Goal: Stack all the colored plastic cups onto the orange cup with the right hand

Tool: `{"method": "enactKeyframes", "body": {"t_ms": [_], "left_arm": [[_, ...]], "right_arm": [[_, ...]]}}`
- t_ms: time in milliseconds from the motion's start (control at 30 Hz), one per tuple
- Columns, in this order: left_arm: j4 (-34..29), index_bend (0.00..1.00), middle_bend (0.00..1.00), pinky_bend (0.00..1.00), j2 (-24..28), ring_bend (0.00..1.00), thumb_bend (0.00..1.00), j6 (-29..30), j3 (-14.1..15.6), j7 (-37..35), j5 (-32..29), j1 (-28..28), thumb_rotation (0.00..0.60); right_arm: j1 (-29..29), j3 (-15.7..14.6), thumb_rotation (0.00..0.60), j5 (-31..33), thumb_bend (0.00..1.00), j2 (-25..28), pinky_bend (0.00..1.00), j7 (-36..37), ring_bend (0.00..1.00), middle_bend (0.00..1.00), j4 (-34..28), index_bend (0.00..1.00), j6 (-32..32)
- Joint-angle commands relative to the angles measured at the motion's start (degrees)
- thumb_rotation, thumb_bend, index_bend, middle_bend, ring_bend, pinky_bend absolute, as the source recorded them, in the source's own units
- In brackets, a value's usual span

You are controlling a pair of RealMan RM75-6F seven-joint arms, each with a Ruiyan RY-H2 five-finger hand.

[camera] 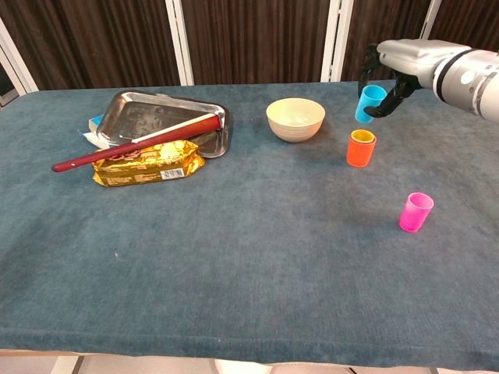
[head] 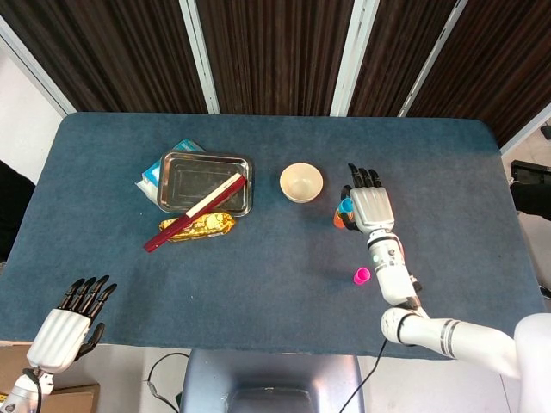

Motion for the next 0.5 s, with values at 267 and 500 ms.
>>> {"method": "enactKeyframes", "body": {"t_ms": [267,500], "left_arm": [[0.0,0.00,0.00,0.09,0.0,0.00,0.50,-0.3,-0.3,-0.1,-0.6,-0.1,0.600],[0.0,0.00,0.00,0.09,-0.1,0.00,0.50,-0.3,-0.2,0.1,-0.4,-0.1,0.600]], "right_arm": [[1.4,0.3,0.600,2.3,0.49,-3.7,0.00,-0.1,0.00,0.03,7.2,0.60,-3.3],[1.4,0.0,0.600,2.0,0.49,-4.6,0.00,0.0,0.00,0.03,8.2,0.60,-3.9]]}}
